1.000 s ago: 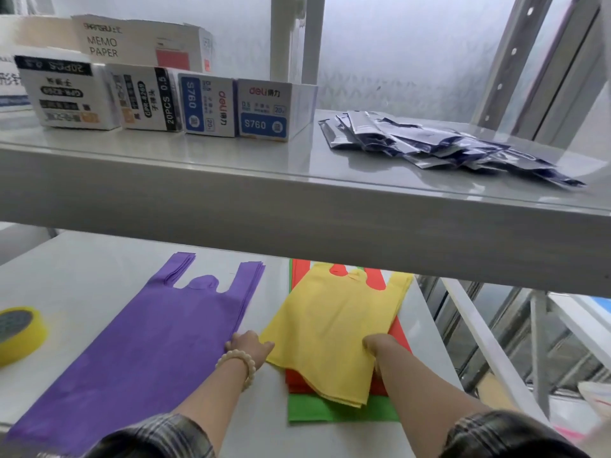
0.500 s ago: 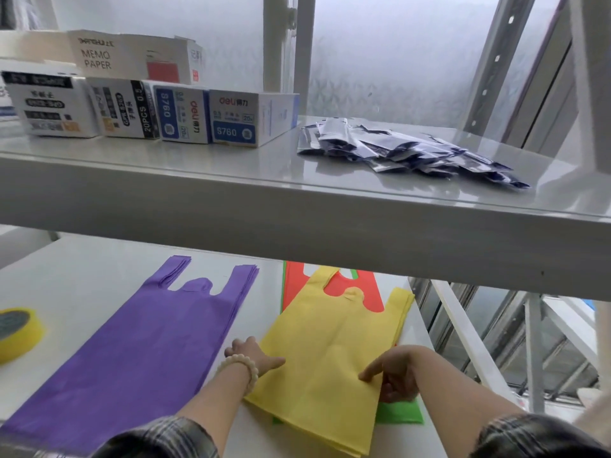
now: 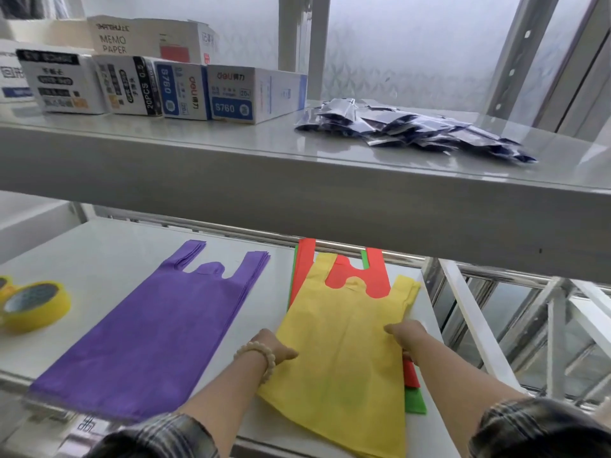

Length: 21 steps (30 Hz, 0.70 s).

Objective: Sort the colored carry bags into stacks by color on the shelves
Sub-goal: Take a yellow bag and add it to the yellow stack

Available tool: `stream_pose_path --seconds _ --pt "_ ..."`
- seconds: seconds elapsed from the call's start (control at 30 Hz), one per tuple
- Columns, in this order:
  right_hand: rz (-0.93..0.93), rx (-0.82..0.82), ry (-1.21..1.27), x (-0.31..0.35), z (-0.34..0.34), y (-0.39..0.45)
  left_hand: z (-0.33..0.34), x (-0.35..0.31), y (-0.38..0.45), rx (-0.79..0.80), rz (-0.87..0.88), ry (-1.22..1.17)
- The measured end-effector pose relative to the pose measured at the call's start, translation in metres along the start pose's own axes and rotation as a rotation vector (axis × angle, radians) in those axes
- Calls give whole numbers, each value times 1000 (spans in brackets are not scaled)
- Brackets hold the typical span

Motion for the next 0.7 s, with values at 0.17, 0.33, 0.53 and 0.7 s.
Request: stream_pose_path --seconds 0.17,0.33,0.53,0.7 --pt "-104 -35 22 4 -1 3 3 2 -5 114 59 -81" --pt "-90 19 111 -1 4 10 6 13 -11 143 104 -57" --pt "-68 103 229 -12 21 32 10 23 -23 228 106 -140" --pt "-130 101 220 -10 25 38 2 41 -27 138 57 -60"
Point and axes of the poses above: each hand's wrist, its own y-axis towards the middle knuckle, its own z-axis out of the palm, x = y × z, the point moved 5 cm from there along y, towards the middle knuckle, and after that the axes turned 3 degrees about z, right-handed, at the moved point
